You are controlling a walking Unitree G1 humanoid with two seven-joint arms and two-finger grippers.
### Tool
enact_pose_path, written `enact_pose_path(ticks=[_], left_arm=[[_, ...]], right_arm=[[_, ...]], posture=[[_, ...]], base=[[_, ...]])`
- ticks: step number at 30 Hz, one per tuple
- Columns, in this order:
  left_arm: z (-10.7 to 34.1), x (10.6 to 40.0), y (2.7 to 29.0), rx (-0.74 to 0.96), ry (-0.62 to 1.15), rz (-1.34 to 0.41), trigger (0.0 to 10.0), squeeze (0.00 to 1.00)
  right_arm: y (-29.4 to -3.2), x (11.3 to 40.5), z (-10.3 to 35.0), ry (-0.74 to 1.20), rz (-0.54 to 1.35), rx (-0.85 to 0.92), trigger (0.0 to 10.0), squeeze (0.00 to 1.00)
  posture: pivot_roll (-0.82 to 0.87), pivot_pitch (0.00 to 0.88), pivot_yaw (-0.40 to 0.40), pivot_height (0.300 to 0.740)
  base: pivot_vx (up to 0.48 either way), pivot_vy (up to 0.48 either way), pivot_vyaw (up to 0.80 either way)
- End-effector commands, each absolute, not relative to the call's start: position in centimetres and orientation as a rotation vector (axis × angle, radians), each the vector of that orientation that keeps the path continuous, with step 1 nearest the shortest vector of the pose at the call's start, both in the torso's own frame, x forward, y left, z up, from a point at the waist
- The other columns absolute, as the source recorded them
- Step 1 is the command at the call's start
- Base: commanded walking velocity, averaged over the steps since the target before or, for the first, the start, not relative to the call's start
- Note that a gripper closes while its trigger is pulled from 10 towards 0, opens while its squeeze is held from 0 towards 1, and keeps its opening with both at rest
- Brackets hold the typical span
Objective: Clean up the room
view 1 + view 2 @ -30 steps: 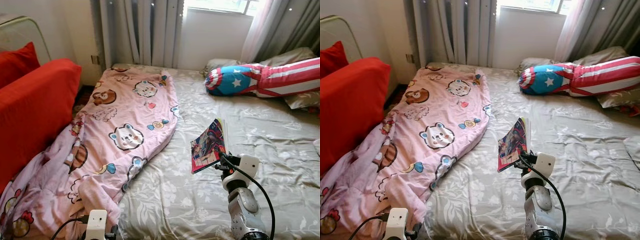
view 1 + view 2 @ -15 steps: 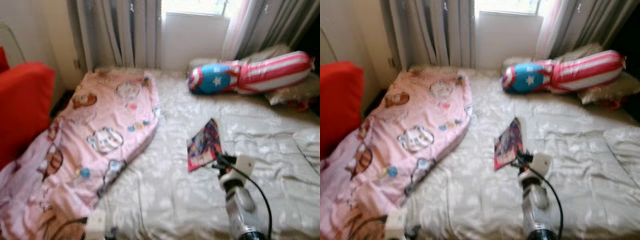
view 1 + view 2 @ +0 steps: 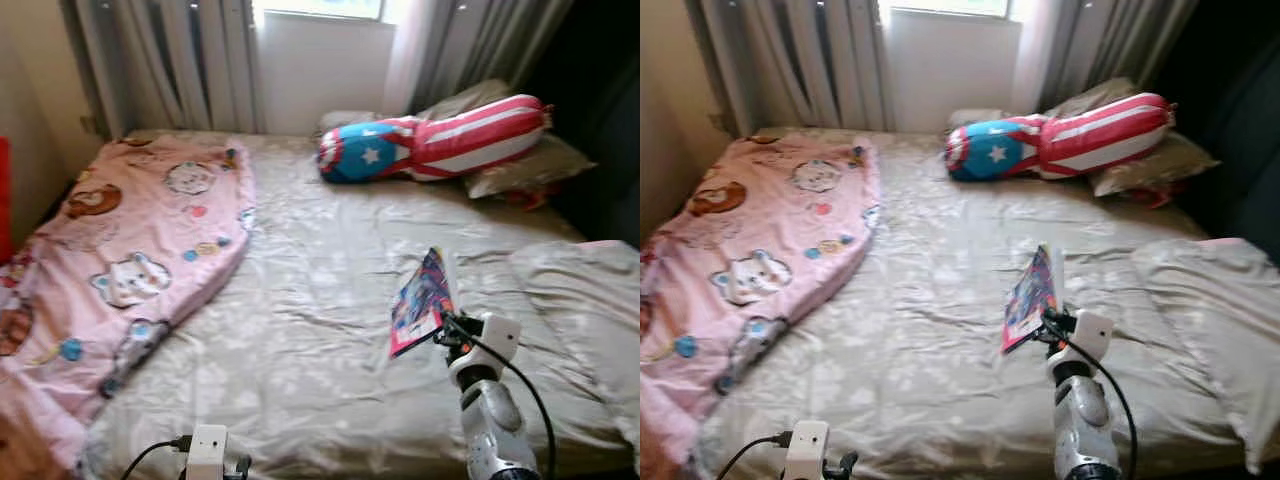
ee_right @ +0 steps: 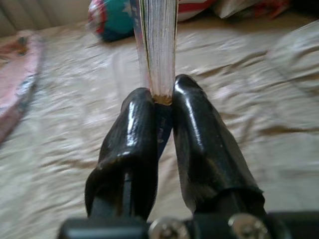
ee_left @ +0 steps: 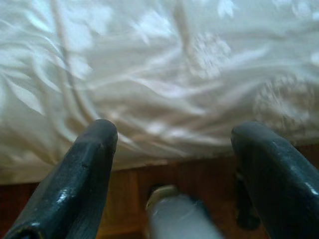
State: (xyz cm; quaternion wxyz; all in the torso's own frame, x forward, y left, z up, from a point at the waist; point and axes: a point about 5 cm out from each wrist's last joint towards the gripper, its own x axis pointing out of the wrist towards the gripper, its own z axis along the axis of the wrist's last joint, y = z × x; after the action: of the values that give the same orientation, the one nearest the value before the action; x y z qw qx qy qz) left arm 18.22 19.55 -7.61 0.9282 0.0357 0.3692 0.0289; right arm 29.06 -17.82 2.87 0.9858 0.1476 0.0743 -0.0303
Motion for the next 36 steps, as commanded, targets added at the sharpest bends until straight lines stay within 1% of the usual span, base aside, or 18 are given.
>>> enact_pose_path(ticks=[1, 17, 36], left_arm=[[-7.73, 18.09, 19.51, 0.072, 0.77, 0.061, 10.0, 0.0], [-7.72, 18.17, 19.41, 0.072, 0.771, 0.055, 10.0, 0.0], [-7.91, 17.87, 19.4, 0.041, 0.788, 0.065, 10.0, 0.0]], right_arm=[[-17.41, 29.71, 3.97, 0.098, -0.04, 0.298, 10.0, 0.0], [-17.13, 29.61, 3.82, 0.106, -0.029, 0.296, 10.0, 0.0], [-17.03, 29.59, 3.72, 0.114, -0.023, 0.292, 10.0, 0.0]], posture=[[0.0, 0.0, -0.108, 0.718], [0.0, 0.0, -0.104, 0.718], [0.0, 0.0, -0.106, 0.718]], base=[[0.0, -0.345, 0.0], [0.0, -0.336, 0.0], [0.0, 0.0, 0.0]])
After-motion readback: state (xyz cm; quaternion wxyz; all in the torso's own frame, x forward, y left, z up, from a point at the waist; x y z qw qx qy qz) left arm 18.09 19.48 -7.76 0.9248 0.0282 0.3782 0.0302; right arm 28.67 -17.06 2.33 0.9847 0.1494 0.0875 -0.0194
